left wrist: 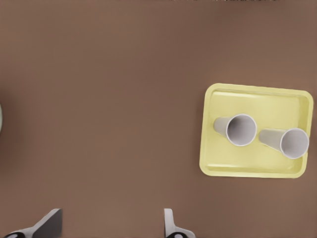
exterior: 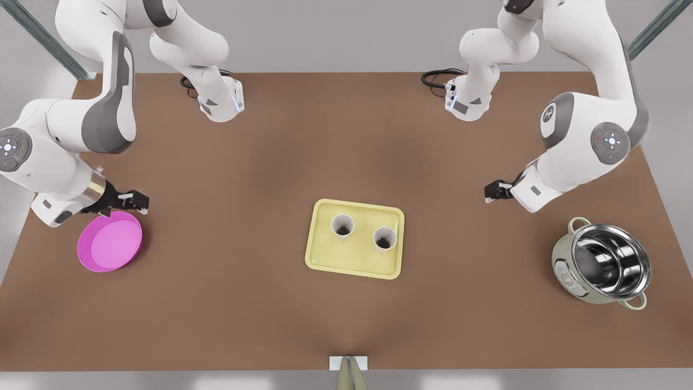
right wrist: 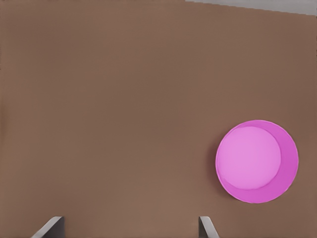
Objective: Use the left arm to pick up the white IKEA cup from the tray and place it on the middle-left position; use the right arm to pick up the white IKEA cup from the tray and place it on the middle-right position
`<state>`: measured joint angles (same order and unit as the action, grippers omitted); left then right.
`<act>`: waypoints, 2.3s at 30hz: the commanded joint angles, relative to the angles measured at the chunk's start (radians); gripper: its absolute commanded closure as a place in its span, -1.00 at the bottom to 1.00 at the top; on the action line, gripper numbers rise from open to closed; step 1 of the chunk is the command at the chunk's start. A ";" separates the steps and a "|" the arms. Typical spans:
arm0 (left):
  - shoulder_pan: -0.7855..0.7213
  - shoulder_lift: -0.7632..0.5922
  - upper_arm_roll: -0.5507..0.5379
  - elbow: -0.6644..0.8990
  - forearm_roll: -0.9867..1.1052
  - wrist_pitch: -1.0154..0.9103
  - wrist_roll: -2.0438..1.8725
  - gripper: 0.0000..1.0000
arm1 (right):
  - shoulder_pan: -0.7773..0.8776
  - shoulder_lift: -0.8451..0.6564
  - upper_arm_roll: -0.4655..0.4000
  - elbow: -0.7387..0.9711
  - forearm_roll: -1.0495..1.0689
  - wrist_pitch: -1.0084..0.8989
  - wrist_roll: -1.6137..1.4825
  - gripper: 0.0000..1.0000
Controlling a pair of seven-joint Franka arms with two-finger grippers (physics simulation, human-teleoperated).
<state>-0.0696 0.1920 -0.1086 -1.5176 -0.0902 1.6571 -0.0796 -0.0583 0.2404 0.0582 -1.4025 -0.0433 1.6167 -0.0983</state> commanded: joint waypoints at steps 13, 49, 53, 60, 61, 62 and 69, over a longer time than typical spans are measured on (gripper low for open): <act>-0.277 0.383 0.004 0.180 0.020 0.199 -0.443 -1.00 | 0.407 0.226 0.038 0.007 -0.012 0.233 0.650 -1.00; -0.368 0.538 0.018 0.182 0.089 0.386 -0.555 0.79 | 0.721 0.616 0.038 0.122 -0.141 0.545 1.310 0.54; -0.217 0.517 0.027 0.180 0.098 0.351 -0.327 0.79 | 0.663 0.514 0.034 0.065 -0.129 0.535 1.197 0.48; -0.128 0.598 0.038 0.175 0.256 0.665 -0.131 0.79 | 0.451 0.295 0.037 -0.231 0.008 0.560 0.750 0.47; -0.122 0.604 0.041 0.175 0.260 0.696 -0.129 0.80 | 0.425 0.290 0.037 -0.282 0.010 0.615 0.684 0.46; -0.116 0.618 0.043 0.175 0.265 0.728 -0.129 0.80 | 0.420 0.290 0.038 -0.325 0.010 0.684 0.669 0.45; -0.101 0.635 0.041 0.168 0.196 0.785 -0.138 0.79 | 0.414 0.300 0.038 -0.348 0.010 0.704 0.667 -0.22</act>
<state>-0.1711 0.8278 -0.0668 -1.3501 0.1470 2.3699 -0.4001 0.3521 0.5347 0.0972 -1.7576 -0.0384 2.2820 0.8128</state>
